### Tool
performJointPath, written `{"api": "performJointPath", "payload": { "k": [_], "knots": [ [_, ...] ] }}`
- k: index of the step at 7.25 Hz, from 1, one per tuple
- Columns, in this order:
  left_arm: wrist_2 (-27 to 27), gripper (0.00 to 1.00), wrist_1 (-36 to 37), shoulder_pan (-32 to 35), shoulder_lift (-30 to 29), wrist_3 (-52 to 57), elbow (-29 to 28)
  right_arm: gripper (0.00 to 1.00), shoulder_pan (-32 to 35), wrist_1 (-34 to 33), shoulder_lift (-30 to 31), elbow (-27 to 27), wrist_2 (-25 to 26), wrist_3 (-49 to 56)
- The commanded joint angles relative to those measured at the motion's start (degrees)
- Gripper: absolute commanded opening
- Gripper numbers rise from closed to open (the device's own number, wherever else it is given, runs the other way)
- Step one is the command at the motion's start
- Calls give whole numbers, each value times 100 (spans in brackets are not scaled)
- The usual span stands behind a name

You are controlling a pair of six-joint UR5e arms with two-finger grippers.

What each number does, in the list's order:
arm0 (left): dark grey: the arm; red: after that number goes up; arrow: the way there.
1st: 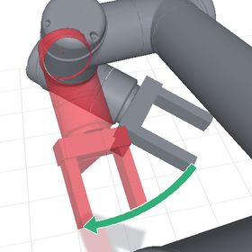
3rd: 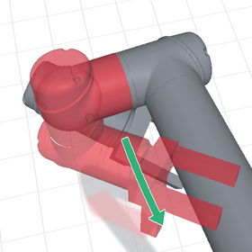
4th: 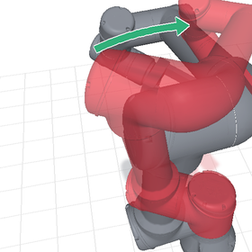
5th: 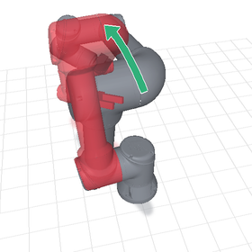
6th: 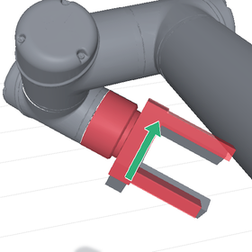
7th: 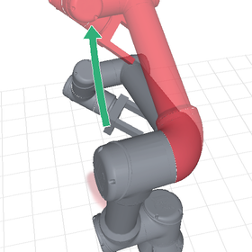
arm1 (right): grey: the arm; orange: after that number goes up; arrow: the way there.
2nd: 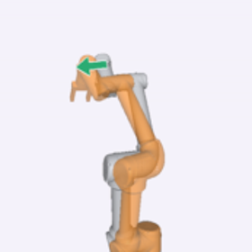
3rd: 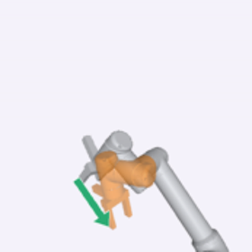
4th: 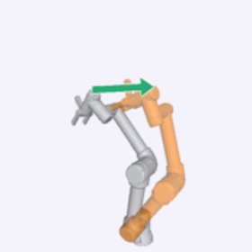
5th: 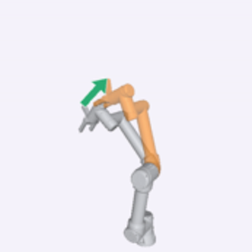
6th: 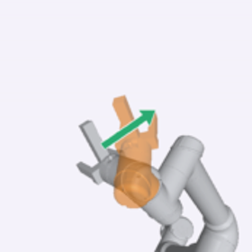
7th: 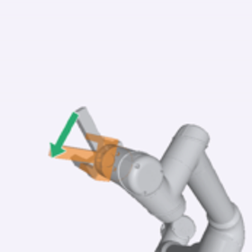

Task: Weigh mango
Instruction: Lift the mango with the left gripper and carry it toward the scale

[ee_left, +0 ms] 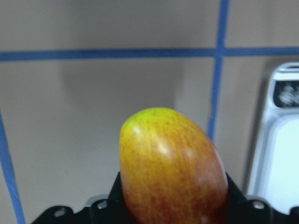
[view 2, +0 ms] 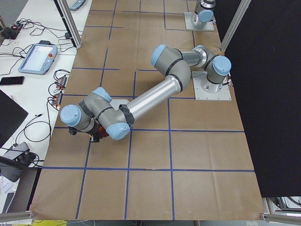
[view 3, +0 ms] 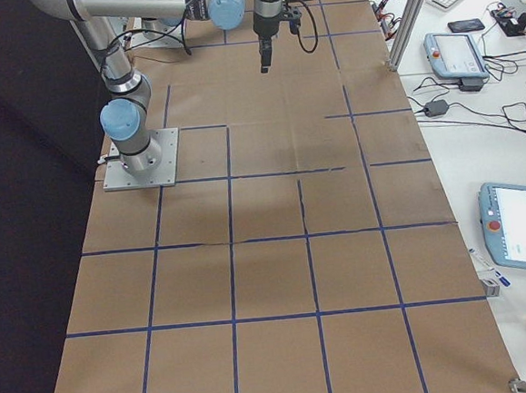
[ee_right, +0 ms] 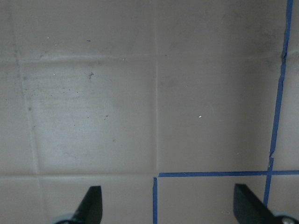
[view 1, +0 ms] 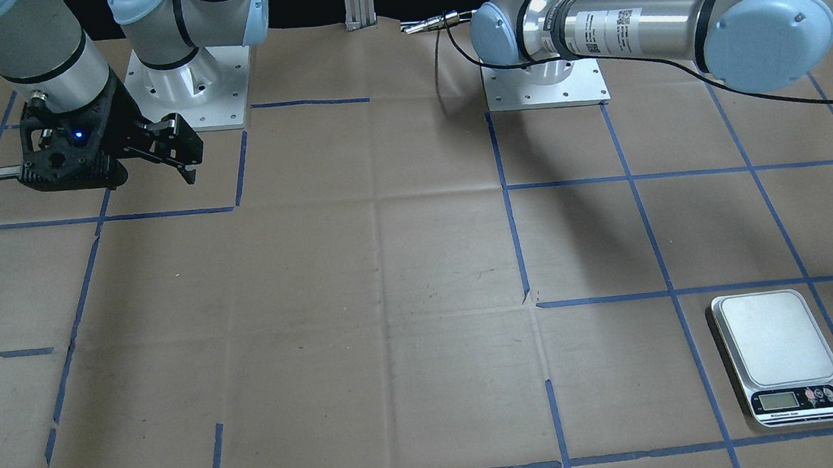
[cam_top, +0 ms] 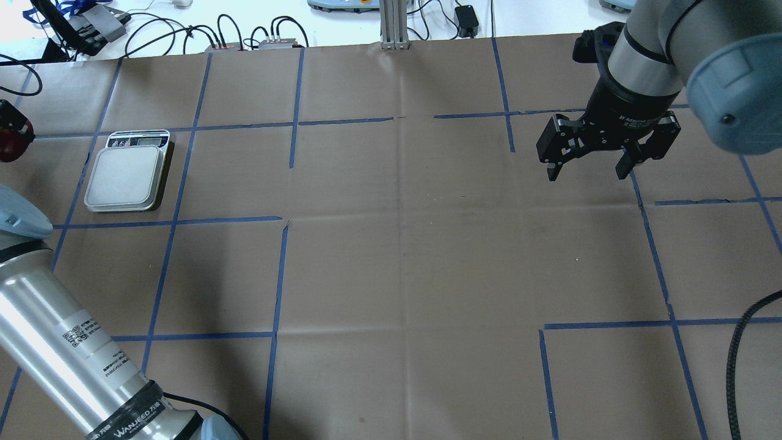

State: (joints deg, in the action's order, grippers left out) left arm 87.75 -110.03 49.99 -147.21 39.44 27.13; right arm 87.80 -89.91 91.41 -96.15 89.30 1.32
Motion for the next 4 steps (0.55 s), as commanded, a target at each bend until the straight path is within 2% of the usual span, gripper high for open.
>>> {"api": "performJointPath", "payload": {
  "k": [1, 2, 3, 4],
  "knots": [
    [-21, 27, -151, 264, 743, -635, 1077, 100, 0, 0, 0, 0, 0, 0],
    [-12, 27, 345, 527, 1295, -1091, 1971, 100, 0, 0, 0, 0, 0, 0],
    [-12, 28, 1160, 747, 1840, -1374, 3033, 100, 0, 0, 0, 0, 0, 0],
    [-12, 28, 2012, 862, 2115, -1586, 3975, 100, 0, 0, 0, 0, 0, 0]
  ]
}}
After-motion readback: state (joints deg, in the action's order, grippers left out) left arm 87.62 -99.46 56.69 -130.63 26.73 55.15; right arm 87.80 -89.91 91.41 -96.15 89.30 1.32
